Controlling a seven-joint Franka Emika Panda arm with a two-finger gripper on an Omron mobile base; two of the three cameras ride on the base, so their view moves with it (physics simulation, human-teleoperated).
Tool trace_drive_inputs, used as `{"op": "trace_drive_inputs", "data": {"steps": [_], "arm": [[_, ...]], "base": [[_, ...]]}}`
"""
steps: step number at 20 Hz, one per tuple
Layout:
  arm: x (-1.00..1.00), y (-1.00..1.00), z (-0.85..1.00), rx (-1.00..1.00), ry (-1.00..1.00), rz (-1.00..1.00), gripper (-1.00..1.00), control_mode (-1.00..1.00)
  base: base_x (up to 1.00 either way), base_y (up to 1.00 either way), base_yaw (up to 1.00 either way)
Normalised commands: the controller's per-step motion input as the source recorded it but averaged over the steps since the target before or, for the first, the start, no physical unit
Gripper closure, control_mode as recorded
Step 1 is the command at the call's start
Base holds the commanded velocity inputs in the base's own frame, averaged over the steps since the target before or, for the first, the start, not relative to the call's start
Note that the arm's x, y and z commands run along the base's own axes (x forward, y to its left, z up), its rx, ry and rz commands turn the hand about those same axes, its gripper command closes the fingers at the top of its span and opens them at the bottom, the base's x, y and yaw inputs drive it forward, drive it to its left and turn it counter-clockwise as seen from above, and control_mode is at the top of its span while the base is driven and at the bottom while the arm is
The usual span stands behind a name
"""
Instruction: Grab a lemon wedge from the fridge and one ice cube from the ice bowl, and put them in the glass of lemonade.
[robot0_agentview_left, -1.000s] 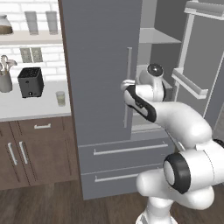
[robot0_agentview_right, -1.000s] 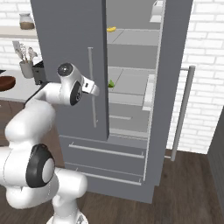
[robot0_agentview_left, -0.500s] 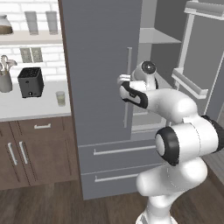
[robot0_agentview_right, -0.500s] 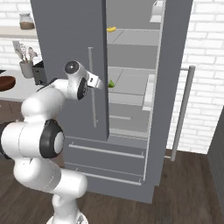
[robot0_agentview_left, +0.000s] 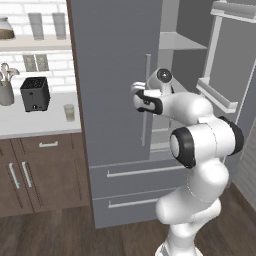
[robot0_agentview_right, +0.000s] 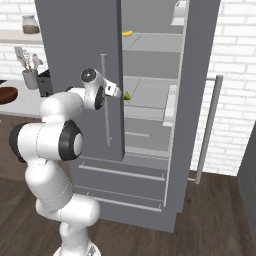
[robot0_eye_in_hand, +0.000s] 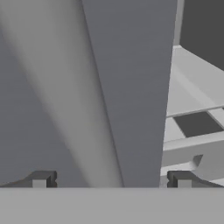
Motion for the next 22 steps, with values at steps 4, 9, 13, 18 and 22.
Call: {"op": "trace_drive_inputs", "data": {"steps": [4, 9, 13, 18, 22], "arm": [[0.47, 0.0, -0.02, 0.0, 0.0, 0.0, -1.0, -1.0], [0.28, 0.02, -0.05, -0.01, -0.02, 0.0, 1.0, -1.0], [0.0, 0.0, 0.0, 0.0, 0.0, 0.0, 1.0, -1.0], [0.0, 0.0, 0.0, 0.0, 0.0, 0.0, 1.0, -1.0], [-0.41, 0.11, 0.07, 0.0, -0.07, 0.03, 1.0, -1.0]], "base": [[0.0, 0.0, 0.0], [0.0, 0.0, 0.0], [0.0, 0.0, 0.0], [0.0, 0.0, 0.0], [0.0, 0.0, 0.0]]}}
